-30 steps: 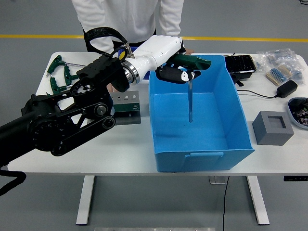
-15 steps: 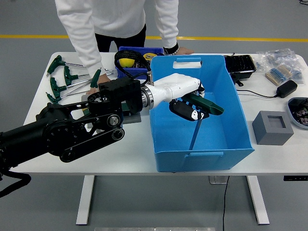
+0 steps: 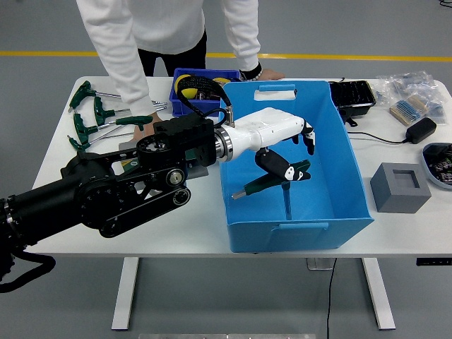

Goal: Lift tool from toolbox,place it in box,lift tool from toolbox,place it in box

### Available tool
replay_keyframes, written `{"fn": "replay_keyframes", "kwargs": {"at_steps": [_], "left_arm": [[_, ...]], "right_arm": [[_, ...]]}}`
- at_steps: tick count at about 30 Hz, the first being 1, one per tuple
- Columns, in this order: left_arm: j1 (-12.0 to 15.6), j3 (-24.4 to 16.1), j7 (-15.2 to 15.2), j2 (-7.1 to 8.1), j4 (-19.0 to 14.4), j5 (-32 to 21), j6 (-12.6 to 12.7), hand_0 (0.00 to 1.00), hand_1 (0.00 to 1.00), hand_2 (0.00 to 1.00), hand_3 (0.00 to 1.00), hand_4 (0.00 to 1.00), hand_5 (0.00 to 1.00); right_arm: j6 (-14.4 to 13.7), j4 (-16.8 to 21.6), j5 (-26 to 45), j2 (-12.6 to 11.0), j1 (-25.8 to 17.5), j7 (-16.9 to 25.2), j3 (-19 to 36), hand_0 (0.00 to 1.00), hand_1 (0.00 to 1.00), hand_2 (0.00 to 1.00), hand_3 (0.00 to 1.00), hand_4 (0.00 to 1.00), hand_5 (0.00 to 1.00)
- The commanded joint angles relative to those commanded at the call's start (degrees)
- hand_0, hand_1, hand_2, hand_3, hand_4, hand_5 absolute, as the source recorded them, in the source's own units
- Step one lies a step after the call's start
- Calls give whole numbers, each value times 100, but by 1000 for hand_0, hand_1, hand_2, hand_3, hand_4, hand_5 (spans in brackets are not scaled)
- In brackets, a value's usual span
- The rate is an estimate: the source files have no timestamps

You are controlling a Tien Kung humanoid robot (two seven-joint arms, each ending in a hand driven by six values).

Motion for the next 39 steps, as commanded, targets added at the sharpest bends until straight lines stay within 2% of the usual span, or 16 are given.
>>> {"fn": "replay_keyframes", "kwargs": {"at_steps": [14, 15, 16, 20, 25, 33, 35, 39], "left_arm": [[5, -528, -29, -3, -90, 155, 27, 694, 661, 735, 611, 790, 394], [12, -574, -15, 2, -87, 203, 26, 694, 661, 735, 611, 790, 394], [18, -622, 15, 8, -82, 275, 21, 675, 623, 695, 603, 797, 409], [62, -877, 168, 56, 15, 802, -47, 675, 623, 695, 603, 797, 409], [142, -1265, 538, 164, 331, 1361, -354, 676, 620, 686, 608, 803, 438], [276, -1639, 982, 299, 854, 1776, -877, 675, 627, 688, 619, 821, 429], [317, -1694, 1112, 359, 951, 1880, -1072, 682, 655, 708, 650, 856, 430], [389, -1760, 1323, 491, 1094, 2008, -1531, 682, 655, 708, 650, 856, 430]], "right_arm": [[-9, 3, 5, -9, 9, 5, 5, 685, 649, 729, 583, 811, 746], [-7, 2, 22, -8, 8, 9, -3, 685, 649, 729, 583, 811, 746], [-6, 2, 34, -7, 8, 11, -10, 684, 648, 726, 583, 810, 744], [-4, -1, 73, -2, 3, 18, -31, 684, 648, 726, 583, 810, 744], [-3, -7, 105, 4, -9, 23, -45, 684, 648, 726, 581, 809, 743], [-4, -14, 110, 30, -34, 16, -36, 686, 648, 724, 581, 809, 743], [-4, -15, 125, 35, -36, 17, -41, 684, 646, 721, 580, 807, 743], [-1, -16, 160, 42, -38, 22, -56, 684, 646, 721, 580, 807, 743]]}}
